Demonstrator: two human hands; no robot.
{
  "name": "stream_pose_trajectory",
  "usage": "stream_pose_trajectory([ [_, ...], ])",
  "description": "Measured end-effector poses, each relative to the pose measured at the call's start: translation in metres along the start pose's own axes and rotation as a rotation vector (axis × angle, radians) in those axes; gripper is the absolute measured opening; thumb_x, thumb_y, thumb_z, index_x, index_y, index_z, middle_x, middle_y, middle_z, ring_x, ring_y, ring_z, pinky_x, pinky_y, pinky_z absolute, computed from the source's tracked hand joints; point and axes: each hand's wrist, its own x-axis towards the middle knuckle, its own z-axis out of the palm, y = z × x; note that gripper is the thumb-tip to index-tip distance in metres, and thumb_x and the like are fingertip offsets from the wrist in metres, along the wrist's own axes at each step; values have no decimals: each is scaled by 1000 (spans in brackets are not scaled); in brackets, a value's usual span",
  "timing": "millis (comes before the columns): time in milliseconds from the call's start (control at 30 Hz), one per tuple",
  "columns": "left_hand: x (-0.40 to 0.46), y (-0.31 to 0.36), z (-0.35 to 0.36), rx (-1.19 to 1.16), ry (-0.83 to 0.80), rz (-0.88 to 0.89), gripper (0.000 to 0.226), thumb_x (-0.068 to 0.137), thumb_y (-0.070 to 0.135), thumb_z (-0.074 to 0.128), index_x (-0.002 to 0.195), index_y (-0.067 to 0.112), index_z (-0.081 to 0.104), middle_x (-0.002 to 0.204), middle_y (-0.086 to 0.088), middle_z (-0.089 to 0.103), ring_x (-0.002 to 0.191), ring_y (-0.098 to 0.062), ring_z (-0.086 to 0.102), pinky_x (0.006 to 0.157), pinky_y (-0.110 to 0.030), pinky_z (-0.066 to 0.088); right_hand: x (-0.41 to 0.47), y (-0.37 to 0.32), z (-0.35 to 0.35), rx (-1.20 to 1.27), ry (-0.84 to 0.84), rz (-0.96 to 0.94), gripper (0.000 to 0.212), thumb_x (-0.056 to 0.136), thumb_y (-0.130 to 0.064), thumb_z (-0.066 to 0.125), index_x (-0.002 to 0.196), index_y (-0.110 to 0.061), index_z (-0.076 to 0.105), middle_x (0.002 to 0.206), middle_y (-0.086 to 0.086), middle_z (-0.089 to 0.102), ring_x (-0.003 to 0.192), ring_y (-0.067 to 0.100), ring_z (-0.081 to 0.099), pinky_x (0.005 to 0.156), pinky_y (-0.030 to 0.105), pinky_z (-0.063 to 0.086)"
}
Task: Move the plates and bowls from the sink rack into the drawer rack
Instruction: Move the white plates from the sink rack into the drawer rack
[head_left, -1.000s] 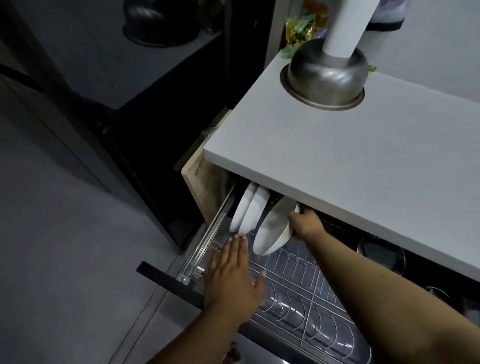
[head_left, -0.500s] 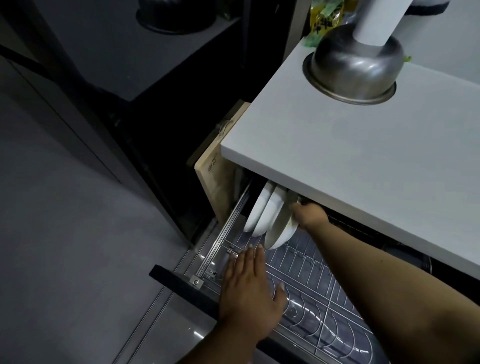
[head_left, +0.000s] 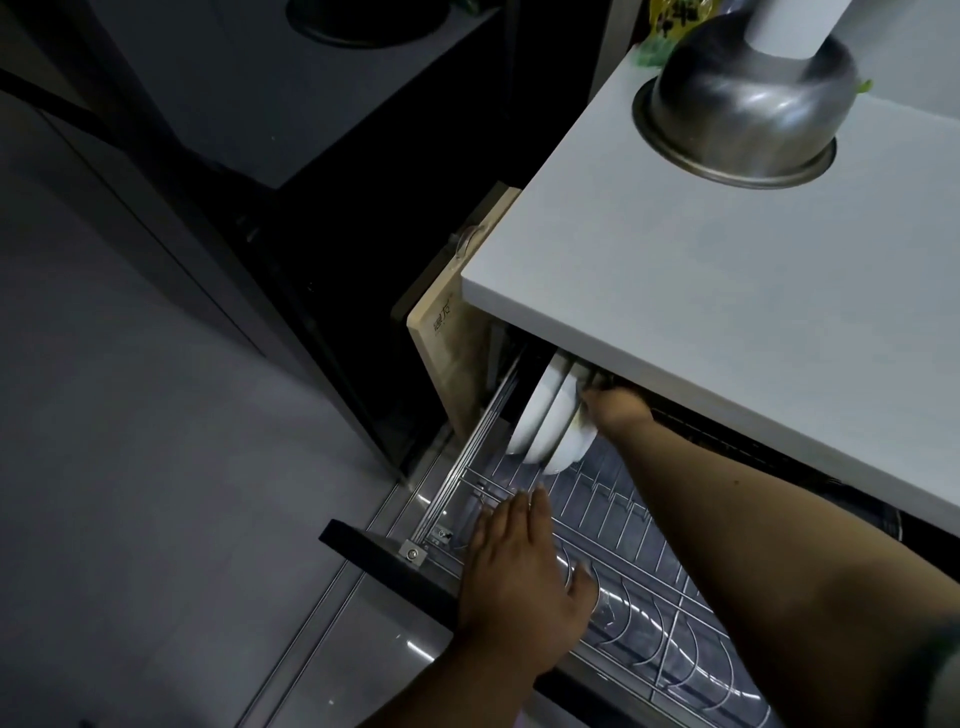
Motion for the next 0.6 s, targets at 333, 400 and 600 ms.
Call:
stream_pose_trajectory([
  [333,2,6,-15,-80,-72,-19,80,89,50,43,153,20,6,156,0,26,142,-17,20,117,-33,17,-52,37,7,214,-2,-39,47,91,-47,52,115,-6,54,101,11,59,93,25,57,78,29,40],
  [400,1,9,-16,-72,-81,-31,77,90,48,44,152,19,9,153,0,31,139,-17,26,113,-33,24,-72,50,5,222,-9,-57,40,90,-49,52,101,-11,54,90,6,56,80,21,53,70,26,39],
  [600,0,15,-18,-28,-178,-46,61,91,47,42,144,21,30,134,-4,55,116,-23,54,91,-34,48,-152,109,-29,324,86,-83,42,93,-43,53,122,-12,55,114,8,64,97,23,60,76,25,41],
])
